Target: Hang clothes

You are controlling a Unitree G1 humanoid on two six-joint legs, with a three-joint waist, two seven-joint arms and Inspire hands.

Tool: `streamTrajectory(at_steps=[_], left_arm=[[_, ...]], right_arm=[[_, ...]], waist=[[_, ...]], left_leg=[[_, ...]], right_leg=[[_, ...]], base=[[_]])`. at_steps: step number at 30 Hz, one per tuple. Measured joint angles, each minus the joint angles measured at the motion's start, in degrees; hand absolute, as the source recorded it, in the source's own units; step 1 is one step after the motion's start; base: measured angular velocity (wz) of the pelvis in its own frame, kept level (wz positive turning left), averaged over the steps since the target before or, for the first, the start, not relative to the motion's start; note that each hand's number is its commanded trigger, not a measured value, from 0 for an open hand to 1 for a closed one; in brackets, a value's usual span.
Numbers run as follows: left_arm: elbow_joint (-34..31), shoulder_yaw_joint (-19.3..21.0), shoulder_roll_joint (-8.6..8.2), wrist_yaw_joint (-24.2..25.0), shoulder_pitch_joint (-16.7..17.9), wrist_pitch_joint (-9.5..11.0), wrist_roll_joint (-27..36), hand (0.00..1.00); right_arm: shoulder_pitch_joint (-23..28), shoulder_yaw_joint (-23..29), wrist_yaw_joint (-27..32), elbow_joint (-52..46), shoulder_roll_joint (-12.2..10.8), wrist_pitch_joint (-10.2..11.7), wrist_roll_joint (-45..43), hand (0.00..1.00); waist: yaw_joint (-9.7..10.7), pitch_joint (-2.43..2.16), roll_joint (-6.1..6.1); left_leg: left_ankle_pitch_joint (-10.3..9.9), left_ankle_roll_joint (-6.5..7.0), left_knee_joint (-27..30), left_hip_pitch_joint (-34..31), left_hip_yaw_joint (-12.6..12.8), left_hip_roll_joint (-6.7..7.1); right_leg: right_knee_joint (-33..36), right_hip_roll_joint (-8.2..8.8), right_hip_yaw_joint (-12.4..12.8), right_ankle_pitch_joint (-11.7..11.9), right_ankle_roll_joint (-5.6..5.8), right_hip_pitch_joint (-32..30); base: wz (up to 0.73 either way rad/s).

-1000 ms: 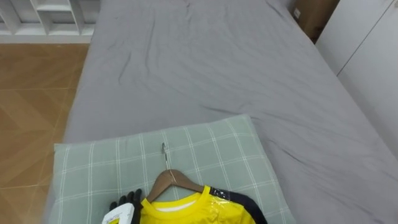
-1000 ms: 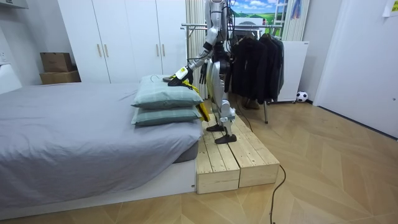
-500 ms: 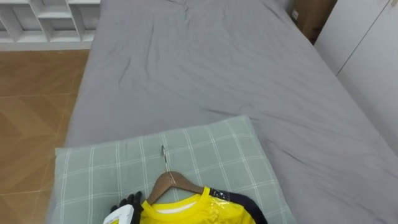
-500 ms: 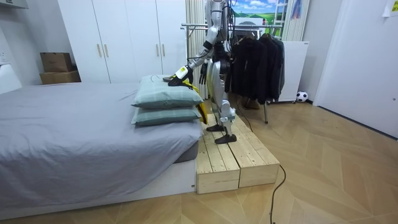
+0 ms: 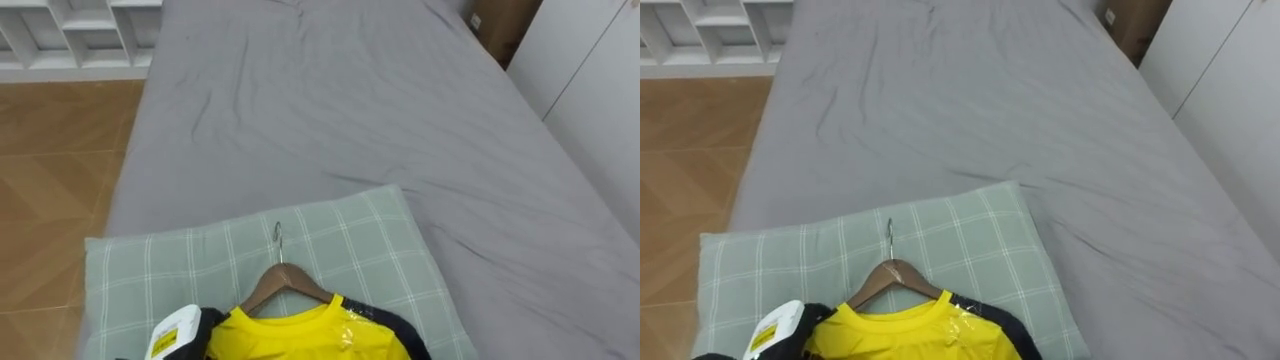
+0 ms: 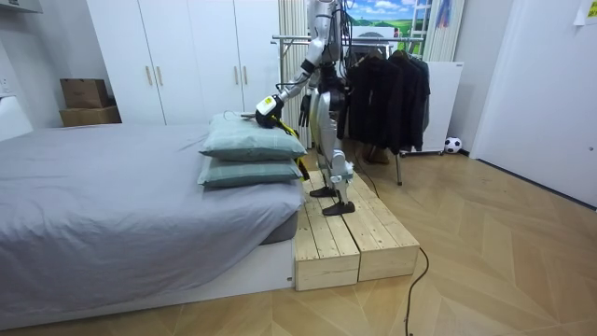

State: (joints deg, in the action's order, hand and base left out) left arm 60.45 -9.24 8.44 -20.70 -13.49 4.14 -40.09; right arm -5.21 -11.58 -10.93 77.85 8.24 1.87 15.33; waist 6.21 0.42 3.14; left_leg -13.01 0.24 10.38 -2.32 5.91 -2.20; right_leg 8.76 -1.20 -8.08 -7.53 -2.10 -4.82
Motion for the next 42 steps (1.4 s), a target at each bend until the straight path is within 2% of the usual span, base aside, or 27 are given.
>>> streamTrajectory(at_steps=[21,26,30,36,38,42], left_arm=[[1.6,-0.4,-0.04,0.1,0.1,0.0,1.3,1.0],[1.9,0.0,-0.25,0.2,0.0,0.0,3.4,1.0],[1.2,0.0,0.2,1.5,0.3,0.1,8.0,1.0],[-4.6,0.0,1.18,4.0,3.3,0.0,12.6,1.0],[-8.1,0.1,1.81,5.1,4.9,-0.1,13.5,1.0],[-19.3,0.5,2.61,5.8,10.5,-0.9,13.4,1.0]], right_arm=[[-0.3,0.0,2.2,0.0,-0.1,0.0,0.1,0.0],[-0.3,-0.6,2.2,-0.1,-0.1,0.0,0.1,0.0],[-0.3,-0.6,2.2,-0.1,0.0,0.0,0.1,0.0],[0.8,-0.4,2.2,-0.3,0.1,1.0,0.4,0.0],[0.9,-0.2,2.1,-0.5,0.0,1.2,0.5,0.0],[2.1,2.9,2.1,-0.5,0.0,1.3,0.7,0.0]], waist=[[-0.1,0.26,0.19],[-0.3,0.34,0.22],[-0.7,0.37,-0.17],[-0.4,0.33,-1.3],[-0.4,0.33,-1.35],[-0.4,0.25,-1.46]], left_leg=[[0.0,0.0,-1.0,0.7,0.0,-0.06],[0.0,0.0,-1.0,1.3,0.0,-0.07],[0.0,0.0,-1.0,1.9,0.0,-0.09],[0.0,0.0,-1.0,3.7,0.1,-0.12],[0.0,0.0,-1.0,3.9,0.1,-0.12],[0.0,0.0,-1.0,4.9,0.0,-0.09]], right_leg=[[0.0,0.0,0.1,0.0,0.0,0.1],[-0.1,-0.1,0.2,0.0,0.0,0.7],[-0.1,-0.13,0.4,0.0,0.0,1.1],[-0.2,0.04,0.1,0.0,0.01,3.1],[-0.2,0.02,0.1,0.0,0.01,3.3],[-0.2,0.04,0.0,0.0,0.02,4.3]], base=[[0.0],[0.0],[-0.04],[0.03],[0.0],[0.03]])
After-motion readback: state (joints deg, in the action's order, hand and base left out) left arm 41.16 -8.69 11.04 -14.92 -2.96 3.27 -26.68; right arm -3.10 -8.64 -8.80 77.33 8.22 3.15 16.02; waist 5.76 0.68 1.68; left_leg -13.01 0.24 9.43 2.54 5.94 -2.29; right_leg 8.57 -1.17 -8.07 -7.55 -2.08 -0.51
